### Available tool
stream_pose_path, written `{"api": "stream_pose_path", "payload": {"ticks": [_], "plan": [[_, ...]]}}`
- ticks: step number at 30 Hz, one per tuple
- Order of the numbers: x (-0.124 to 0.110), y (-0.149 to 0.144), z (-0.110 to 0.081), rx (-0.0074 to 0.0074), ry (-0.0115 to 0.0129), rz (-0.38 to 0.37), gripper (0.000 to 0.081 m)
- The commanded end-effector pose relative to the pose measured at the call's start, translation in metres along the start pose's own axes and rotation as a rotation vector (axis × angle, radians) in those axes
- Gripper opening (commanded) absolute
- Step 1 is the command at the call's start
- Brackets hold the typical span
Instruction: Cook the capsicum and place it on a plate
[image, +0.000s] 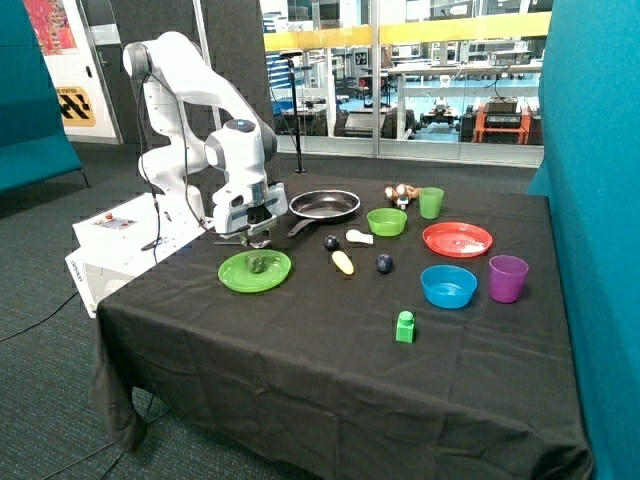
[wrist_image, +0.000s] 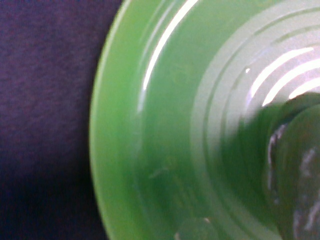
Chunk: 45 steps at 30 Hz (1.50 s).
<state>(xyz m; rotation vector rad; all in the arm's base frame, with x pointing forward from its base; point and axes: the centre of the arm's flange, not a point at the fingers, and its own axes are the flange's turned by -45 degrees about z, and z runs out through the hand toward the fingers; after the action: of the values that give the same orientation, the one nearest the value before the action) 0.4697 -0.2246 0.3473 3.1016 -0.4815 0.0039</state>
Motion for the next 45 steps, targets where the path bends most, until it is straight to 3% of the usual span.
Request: {"api": "stream_pose_path", "payload": {"ticks": [1, 14, 17, 23, 36, 45], "plan": [[-0.001, -0.013, -0.019, 0.0025, -0.0028, -0.044, 0.0802], [-0.005, -0.053, -0.044, 0.0026, -0.0027, -0.145, 0.0808], [-0.007, -0.061, -0.048, 0.0026, -0.0027, -0.159, 0.0762], [-0.011, -0.08, -0.057, 0.0027, -0.0026, -0.195, 0.0746], [-0.024, -0.131, -0.066, 0.0029, -0.0025, -0.317, 0.0729], [-0.027, -0.144, -0.071, 0.0029, -0.0024, -0.353, 0.0725]]}}
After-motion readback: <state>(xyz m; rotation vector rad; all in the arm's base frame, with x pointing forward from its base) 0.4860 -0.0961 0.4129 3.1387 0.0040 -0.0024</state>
